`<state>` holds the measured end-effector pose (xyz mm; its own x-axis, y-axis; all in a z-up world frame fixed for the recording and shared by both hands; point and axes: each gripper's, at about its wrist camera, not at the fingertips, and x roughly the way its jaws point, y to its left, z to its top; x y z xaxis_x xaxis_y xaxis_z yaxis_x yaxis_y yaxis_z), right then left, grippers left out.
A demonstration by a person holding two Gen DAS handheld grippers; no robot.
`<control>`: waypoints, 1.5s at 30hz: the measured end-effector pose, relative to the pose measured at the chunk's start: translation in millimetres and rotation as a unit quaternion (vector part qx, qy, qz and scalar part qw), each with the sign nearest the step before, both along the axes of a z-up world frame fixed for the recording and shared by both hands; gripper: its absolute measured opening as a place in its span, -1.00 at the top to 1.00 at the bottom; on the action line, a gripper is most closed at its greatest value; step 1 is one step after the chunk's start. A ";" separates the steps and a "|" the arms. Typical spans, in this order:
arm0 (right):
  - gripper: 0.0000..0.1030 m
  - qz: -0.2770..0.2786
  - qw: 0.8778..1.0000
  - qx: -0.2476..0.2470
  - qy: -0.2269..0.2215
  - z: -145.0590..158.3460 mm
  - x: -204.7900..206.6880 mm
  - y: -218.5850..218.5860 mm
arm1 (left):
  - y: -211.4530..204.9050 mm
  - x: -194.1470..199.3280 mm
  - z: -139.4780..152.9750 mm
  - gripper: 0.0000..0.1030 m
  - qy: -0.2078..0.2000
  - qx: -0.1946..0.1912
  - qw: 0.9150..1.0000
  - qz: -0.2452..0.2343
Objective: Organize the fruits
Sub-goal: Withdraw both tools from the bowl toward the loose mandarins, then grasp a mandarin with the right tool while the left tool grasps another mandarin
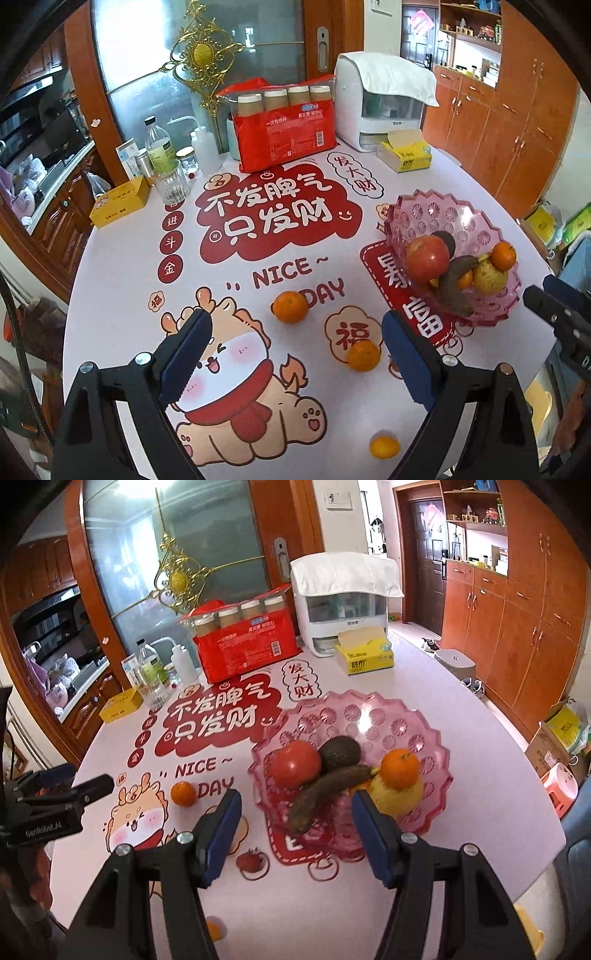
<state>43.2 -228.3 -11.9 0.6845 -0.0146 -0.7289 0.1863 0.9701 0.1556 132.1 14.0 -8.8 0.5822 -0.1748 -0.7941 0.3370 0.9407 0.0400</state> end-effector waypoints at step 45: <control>0.34 0.046 0.983 0.007 0.179 -153.4 -29.1 126.4 | 10.8 -28.6 -136.2 -0.80 0.110 0.086 0.970 -0.197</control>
<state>14.0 -101.9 -165.3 0.3827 0.0465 -0.9227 0.1439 0.9835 0.1093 103.5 24.8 -145.0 0.3097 -0.2043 -0.9286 0.6876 0.7227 0.0703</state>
